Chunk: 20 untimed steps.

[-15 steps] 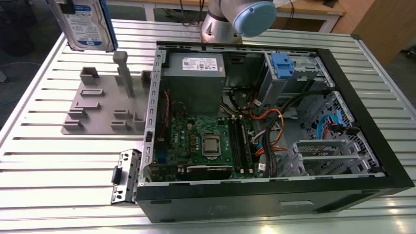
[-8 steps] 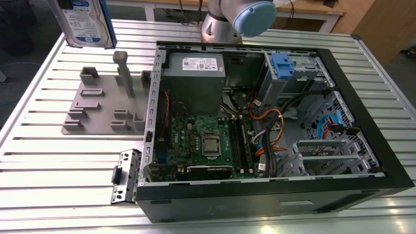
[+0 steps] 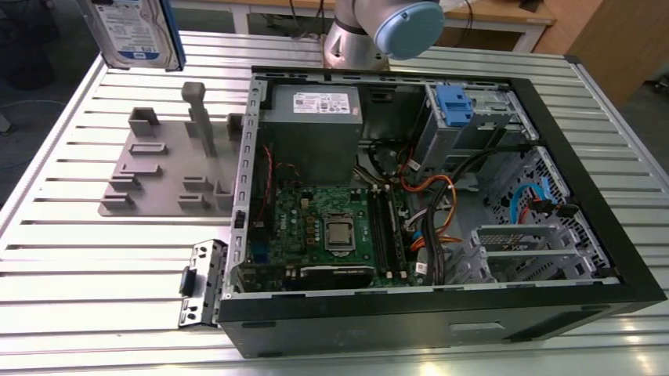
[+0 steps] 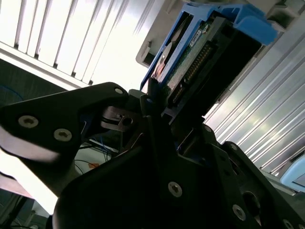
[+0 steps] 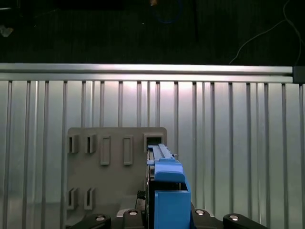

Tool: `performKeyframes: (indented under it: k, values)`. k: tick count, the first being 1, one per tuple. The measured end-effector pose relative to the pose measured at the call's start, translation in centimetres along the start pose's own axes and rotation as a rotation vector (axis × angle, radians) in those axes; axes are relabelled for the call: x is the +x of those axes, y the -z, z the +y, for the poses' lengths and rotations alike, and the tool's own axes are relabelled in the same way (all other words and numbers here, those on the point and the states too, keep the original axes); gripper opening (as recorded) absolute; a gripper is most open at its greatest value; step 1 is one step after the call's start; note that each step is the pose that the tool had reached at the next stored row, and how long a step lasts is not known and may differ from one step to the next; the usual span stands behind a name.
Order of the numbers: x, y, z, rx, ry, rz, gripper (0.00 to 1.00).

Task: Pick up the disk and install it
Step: 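Pick up the disk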

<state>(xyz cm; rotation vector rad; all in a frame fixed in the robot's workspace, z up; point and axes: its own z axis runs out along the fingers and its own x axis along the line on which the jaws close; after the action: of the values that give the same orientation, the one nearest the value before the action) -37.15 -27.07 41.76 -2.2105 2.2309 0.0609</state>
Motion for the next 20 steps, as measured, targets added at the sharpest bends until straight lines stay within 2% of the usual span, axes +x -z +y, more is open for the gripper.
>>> performKeyframes:
  k: [20]
  values:
    - [-0.12, 4.37, 0.12, 0.0001, 0.0, 0.0, 0.36]
